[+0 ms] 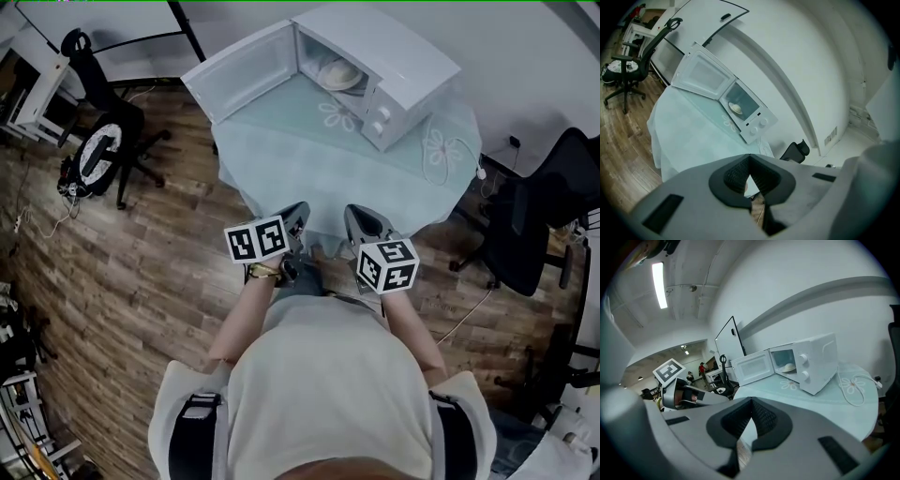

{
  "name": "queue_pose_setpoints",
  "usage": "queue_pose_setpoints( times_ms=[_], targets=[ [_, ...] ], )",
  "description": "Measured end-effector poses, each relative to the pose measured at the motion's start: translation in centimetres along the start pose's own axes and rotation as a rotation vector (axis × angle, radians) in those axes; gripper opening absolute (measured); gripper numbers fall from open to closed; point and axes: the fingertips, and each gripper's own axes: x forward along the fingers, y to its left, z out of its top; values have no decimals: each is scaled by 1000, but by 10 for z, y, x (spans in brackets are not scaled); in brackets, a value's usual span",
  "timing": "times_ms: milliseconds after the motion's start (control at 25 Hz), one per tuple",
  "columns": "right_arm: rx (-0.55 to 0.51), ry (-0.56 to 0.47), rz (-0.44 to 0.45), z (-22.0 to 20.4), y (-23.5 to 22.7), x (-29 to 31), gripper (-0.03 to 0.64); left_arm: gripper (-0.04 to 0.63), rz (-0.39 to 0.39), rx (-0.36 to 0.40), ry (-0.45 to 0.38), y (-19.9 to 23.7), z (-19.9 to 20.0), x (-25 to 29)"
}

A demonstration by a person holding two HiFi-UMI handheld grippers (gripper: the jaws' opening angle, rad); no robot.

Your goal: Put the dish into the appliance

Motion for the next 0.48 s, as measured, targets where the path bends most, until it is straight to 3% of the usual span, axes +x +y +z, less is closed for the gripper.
queue_pose_setpoints(
  times_ms=[480],
  targets=[
    [-9, 2, 40, -30, 21, -45, 5, 9, 4, -48, -8, -9, -53, -34]
  ],
)
